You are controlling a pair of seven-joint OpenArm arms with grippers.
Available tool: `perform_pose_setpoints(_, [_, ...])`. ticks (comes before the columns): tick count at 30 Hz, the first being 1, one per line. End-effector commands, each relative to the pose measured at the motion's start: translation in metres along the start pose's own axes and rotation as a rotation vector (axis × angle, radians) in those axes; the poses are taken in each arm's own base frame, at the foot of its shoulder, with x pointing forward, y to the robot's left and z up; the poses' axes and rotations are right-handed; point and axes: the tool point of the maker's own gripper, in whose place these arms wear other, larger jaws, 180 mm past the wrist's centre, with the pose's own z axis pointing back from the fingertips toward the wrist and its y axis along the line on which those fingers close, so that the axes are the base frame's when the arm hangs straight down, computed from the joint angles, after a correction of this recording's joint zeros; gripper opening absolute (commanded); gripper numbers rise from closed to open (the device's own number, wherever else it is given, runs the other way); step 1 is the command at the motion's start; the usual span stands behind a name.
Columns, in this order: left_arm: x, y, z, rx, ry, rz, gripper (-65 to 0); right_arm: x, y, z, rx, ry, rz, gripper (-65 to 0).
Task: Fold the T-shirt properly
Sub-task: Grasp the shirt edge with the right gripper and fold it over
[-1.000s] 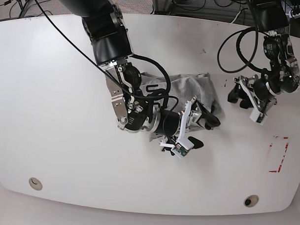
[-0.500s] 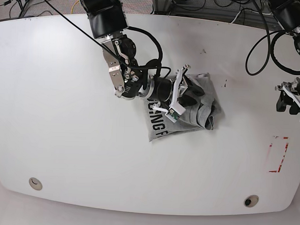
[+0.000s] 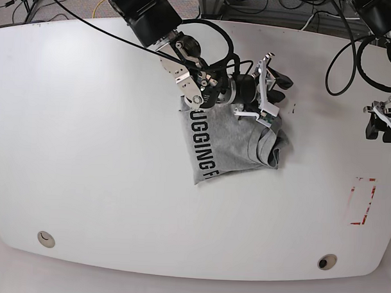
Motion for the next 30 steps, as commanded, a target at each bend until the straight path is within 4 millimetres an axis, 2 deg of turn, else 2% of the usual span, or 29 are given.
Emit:
perform_pose_setpoints(1, [0.017,0.003,0.006,0.009,-0.052,-0.025,-35.7,0.031,-0.002,0.008,0.004,-0.091,0.025,-41.9])
perform_pose_setpoints(4, [0.018,0.003,0.006,0.009,-0.053,-0.026,-35.7,0.052,-0.002,0.027,-0.011,-0.150,0.062,-41.9])
perform_pose_setpoints(8, [0.018,0.002,0.006,0.007,-0.052,-0.026,-35.7,0.082,0.002,0.061,-0.031,-0.217,0.131,-41.9])
perform_pose_setpoints(13, [0.012,0.003,0.005,0.006,-0.026,-0.022,-35.7,0.098,-0.011,0.082,-0.068,-0.266,0.118,-41.9])
perform_pose_setpoints(21, [0.003,0.001,0.006,0.003,-0.004,-0.024,-35.7,0.087,-0.039,0.068,-0.078,-0.276,0.020,-41.9])
perform_pose_setpoints(28, [-0.001,0.001,0.005,0.002,0.007,-0.019,-35.7,0.068,-0.052,0.035,-0.055,-0.245,-0.055,-41.9])
perform_pose_setpoints(30, [-0.003,0.000,0.005,-0.001,0.012,-0.019,-35.7,0.060,-0.050,0.019,-0.043,-0.215,-0.068,-41.9])
